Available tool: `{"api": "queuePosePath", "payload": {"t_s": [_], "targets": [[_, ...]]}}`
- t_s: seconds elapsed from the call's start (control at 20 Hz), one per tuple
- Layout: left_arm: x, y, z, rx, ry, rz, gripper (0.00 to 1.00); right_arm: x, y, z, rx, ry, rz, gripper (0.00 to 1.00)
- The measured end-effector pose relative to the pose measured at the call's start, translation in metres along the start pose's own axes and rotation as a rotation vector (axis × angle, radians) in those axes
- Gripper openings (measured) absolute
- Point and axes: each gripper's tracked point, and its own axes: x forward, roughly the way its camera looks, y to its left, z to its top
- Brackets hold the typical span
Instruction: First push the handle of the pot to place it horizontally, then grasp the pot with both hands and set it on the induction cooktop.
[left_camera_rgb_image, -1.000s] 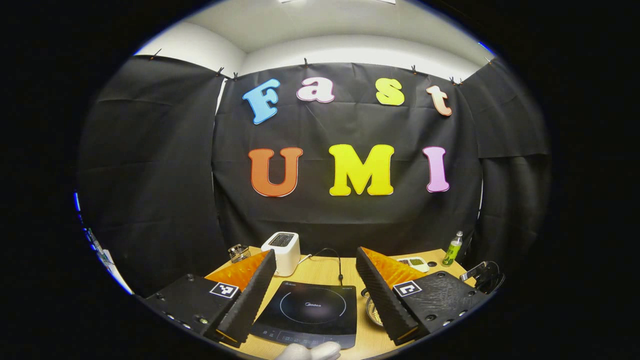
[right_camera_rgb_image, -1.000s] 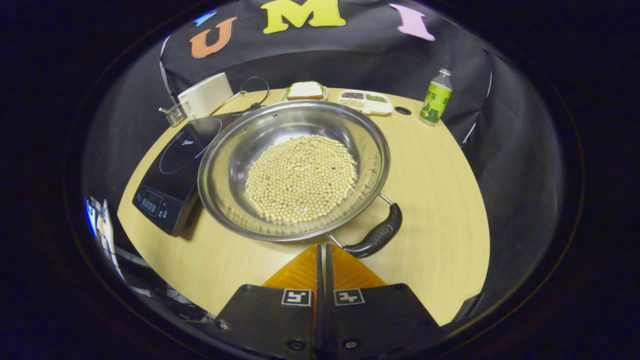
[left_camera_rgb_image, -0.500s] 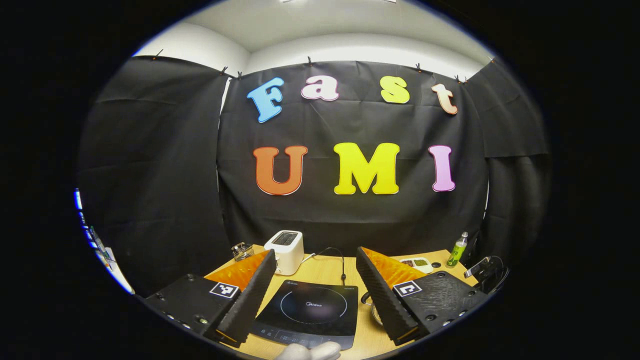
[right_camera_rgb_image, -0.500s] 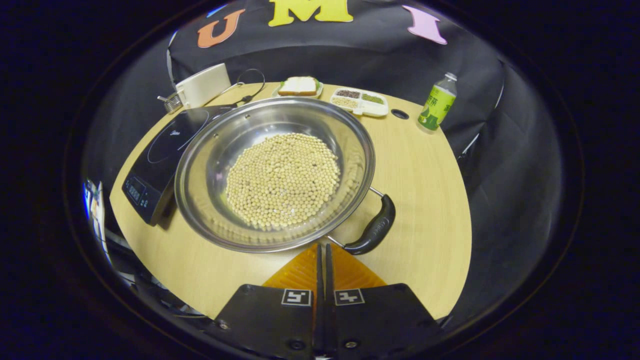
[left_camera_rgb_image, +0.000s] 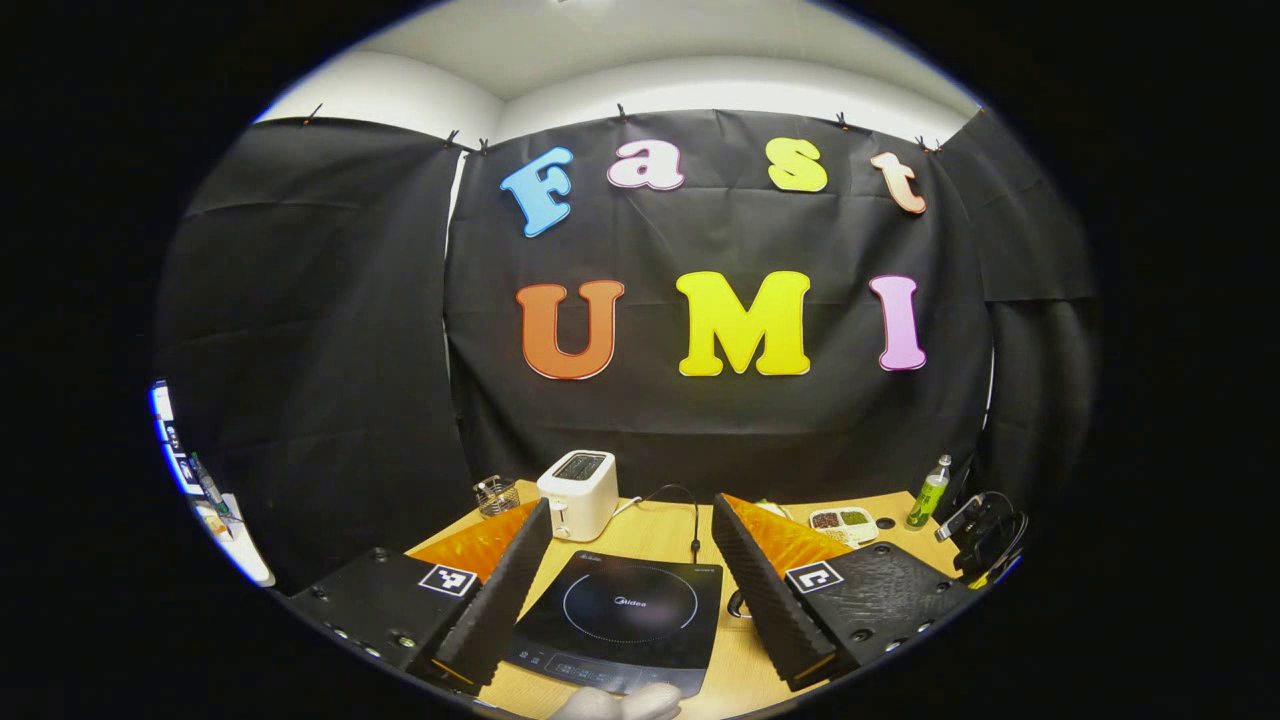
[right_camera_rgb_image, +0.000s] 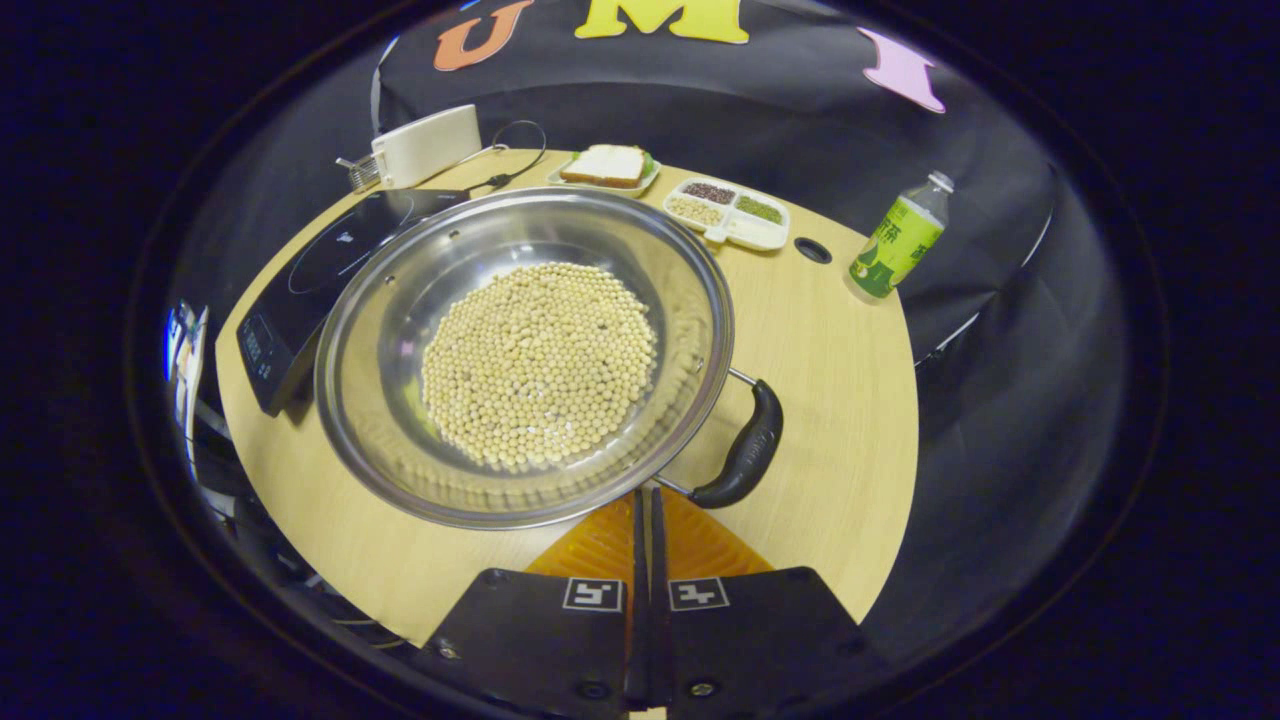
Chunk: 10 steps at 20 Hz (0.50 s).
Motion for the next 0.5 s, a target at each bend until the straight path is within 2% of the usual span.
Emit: {"api": "queuePosePath", "payload": {"t_s": [0.3, 0.35, 0.4, 0.45, 0.5], "targets": [[0.003, -0.02, -0.003, 0.007, 0.013, 0.024, 0.96, 0.008, -0.016, 0.007, -0.059, -0.013, 0.015, 0.04], [0.002, -0.022, -0.002, 0.01, 0.014, 0.024, 0.96, 0.009, -0.018, 0.008, -0.068, -0.014, 0.018, 0.0], [0.002, -0.026, -0.002, 0.013, 0.013, 0.027, 0.96, 0.01, -0.02, 0.009, -0.076, -0.014, 0.022, 0.04], [0.002, -0.029, -0.002, 0.015, 0.014, 0.029, 0.96, 0.01, -0.022, 0.01, -0.079, -0.014, 0.023, 0.0], [0.002, -0.032, -0.004, 0.015, 0.016, 0.029, 0.96, 0.01, -0.023, 0.01, -0.08, -0.015, 0.026, 0.04]]}}
